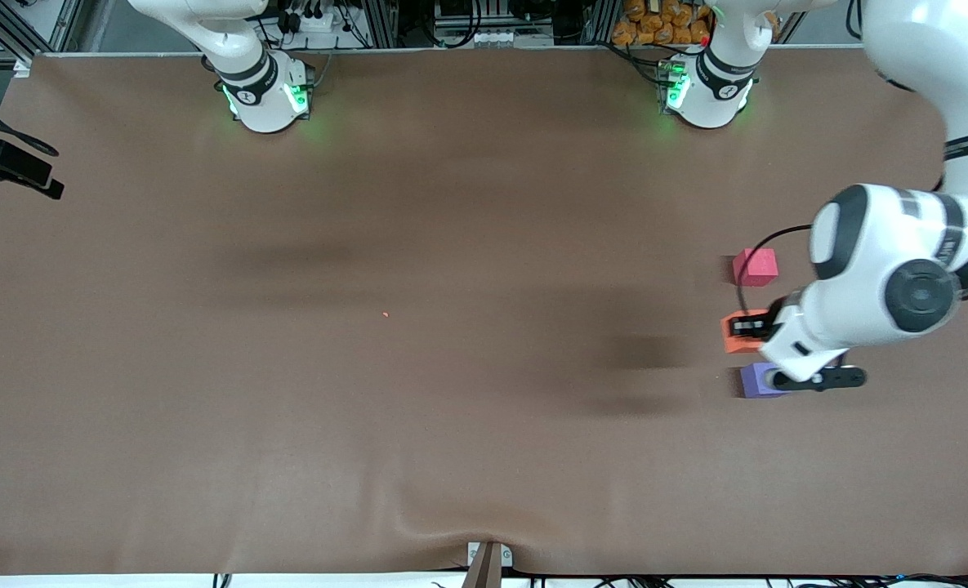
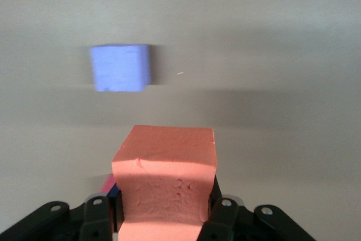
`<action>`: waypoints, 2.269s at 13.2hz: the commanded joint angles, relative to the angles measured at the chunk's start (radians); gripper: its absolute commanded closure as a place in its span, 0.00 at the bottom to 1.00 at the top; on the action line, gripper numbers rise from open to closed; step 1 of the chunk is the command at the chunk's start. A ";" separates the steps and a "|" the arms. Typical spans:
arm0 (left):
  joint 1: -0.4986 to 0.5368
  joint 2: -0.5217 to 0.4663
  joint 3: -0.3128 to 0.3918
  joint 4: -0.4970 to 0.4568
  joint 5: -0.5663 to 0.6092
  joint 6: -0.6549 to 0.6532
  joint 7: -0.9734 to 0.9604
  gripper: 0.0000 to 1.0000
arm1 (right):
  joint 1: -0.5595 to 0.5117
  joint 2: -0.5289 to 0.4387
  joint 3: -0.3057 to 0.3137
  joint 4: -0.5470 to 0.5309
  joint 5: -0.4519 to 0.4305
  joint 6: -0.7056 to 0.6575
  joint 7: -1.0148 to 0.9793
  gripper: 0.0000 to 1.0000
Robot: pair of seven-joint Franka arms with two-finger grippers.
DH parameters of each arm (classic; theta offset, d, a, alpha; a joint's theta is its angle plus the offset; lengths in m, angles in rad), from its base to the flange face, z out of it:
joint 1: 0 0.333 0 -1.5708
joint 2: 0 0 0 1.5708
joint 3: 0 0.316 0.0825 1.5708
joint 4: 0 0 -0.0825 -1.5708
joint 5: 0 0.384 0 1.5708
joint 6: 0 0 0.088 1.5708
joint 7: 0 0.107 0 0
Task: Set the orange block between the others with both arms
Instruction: 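Lower the orange cube between the pink and purple cubes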
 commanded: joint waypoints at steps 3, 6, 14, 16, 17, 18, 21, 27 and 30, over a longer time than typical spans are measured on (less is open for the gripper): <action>0.144 -0.076 -0.014 -0.211 0.017 0.141 0.170 1.00 | 0.000 -0.011 0.010 0.005 0.015 0.001 -0.003 0.00; 0.178 -0.062 -0.012 -0.306 0.023 0.292 0.262 1.00 | 0.006 -0.010 0.009 0.002 0.015 0.001 -0.003 0.00; 0.164 0.028 -0.014 -0.325 0.086 0.373 0.263 1.00 | 0.024 -0.007 0.010 0.002 0.013 0.007 -0.002 0.00; 0.164 0.033 -0.014 -0.329 0.086 0.379 0.263 1.00 | 0.026 -0.007 0.010 0.004 0.015 0.007 -0.002 0.00; 0.162 0.039 -0.014 -0.329 0.086 0.381 0.258 1.00 | 0.033 -0.007 0.010 0.004 0.015 0.009 0.000 0.00; 0.161 0.040 -0.014 -0.329 0.086 0.389 0.253 1.00 | 0.044 -0.007 0.009 0.004 0.015 0.007 0.000 0.00; 0.159 0.057 -0.014 -0.329 0.088 0.404 0.252 1.00 | 0.044 -0.005 0.010 0.001 0.013 0.007 0.000 0.00; 0.144 0.076 -0.014 -0.332 0.088 0.416 0.243 1.00 | 0.044 -0.005 0.009 0.001 0.015 0.007 0.000 0.00; 0.146 0.085 -0.014 -0.334 0.088 0.422 0.243 1.00 | 0.044 -0.004 0.009 0.001 0.013 0.007 0.000 0.00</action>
